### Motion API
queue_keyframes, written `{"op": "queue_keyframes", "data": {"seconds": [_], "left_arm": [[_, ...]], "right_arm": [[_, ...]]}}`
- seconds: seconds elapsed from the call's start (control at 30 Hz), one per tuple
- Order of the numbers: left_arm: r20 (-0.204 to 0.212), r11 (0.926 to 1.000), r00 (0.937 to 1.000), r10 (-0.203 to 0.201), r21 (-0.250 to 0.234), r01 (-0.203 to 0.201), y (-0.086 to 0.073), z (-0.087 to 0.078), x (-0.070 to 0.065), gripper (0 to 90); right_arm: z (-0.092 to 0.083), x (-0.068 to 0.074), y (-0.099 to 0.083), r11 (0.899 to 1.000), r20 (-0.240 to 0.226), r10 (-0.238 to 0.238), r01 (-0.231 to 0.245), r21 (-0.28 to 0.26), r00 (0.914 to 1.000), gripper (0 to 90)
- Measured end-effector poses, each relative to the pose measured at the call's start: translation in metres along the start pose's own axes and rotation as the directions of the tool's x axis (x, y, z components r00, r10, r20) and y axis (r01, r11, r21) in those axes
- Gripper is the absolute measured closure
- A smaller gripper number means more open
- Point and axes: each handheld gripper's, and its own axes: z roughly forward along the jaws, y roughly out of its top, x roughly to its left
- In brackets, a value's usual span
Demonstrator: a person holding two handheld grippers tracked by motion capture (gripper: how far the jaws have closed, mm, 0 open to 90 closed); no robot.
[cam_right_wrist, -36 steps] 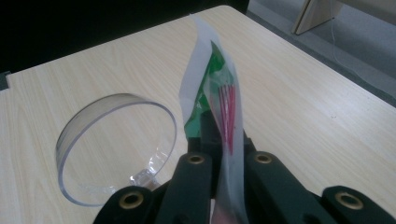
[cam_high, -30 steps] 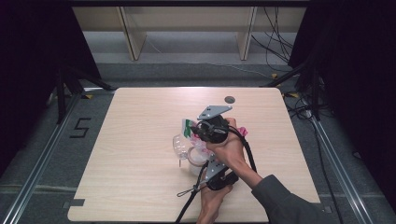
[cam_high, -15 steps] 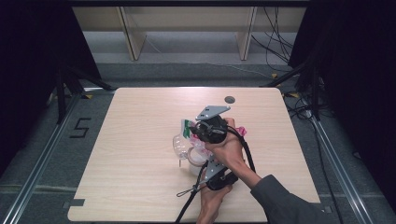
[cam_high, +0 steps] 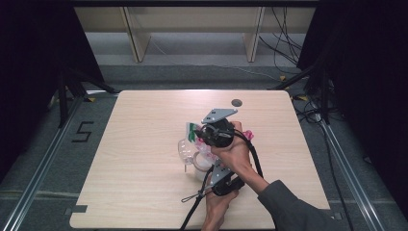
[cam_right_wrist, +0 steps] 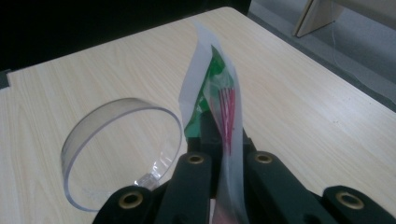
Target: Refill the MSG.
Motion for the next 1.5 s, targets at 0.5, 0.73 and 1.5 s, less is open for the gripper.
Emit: {"op": "queue_keyframes", "data": {"seconds": [0.5, 0.73, 1.5], "left_arm": [[0.003, 0.9996, 0.9998, -0.021, -0.021, 0.021, 0.0008, 0.0010, -0.0012, 72.9], [0.002, 0.9994, 0.9997, -0.023, -0.024, 0.023, 0.0010, 0.0014, -0.0012, 72.9], [-0.026, 0.9929, 0.9962, 0.083, 0.087, -0.080, 0.0038, -0.0050, 0.0022, 72.9]], "right_arm": [[0.0014, 0.0014, 0.0010, 1.000, 0.010, 0.007, -0.007, 0.003, 0.9999, 90.0], [0.0017, 0.0008, 0.0014, 1.000, 0.005, -0.007, 0.007, 0.000, 1.0000, 90.0], [-0.0005, 0.0022, 0.0027, 1.000, 0.002, -0.010, 0.010, 0.016, 1.0000, 90.0]]}}
